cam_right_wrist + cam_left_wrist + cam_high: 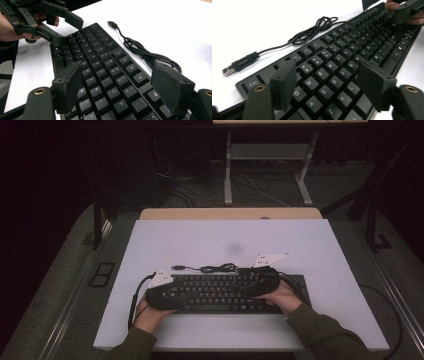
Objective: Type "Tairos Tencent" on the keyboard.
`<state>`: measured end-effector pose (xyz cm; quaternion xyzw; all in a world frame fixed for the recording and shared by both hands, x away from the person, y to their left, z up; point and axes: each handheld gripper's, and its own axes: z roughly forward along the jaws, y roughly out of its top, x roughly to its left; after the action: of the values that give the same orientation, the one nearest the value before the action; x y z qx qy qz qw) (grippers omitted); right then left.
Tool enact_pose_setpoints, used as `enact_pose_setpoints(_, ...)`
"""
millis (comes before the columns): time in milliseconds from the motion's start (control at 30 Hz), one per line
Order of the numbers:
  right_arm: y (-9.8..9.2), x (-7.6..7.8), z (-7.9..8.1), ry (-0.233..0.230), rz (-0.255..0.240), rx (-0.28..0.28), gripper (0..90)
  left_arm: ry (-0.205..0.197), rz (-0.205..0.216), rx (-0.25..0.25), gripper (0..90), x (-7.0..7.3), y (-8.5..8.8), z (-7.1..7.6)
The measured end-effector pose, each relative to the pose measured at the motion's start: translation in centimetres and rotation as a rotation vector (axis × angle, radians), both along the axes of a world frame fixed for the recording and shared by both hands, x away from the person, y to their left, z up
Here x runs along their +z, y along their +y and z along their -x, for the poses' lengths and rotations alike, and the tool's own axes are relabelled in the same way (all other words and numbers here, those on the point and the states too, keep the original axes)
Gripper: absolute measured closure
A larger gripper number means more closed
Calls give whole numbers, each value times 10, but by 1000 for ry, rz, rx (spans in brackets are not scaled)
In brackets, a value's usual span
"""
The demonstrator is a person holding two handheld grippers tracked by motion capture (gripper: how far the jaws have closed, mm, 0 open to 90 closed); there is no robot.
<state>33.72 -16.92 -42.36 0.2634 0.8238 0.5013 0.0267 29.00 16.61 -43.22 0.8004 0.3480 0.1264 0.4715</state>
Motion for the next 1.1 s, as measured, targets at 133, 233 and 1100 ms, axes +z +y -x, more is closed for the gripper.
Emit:
enact_pose_setpoints(133,3,-1,-1,-4,3,13,250,-7,-3,18,445,0,5,2)
enact_pose_setpoints(233,5,-1,-1,-3,3,18,250,-3,-7,21,522,-1,7,3)
enact_pose_setpoints(1100,14,-2,-2,-7,16,54,253,48,-43,11,890,-8,11,2)
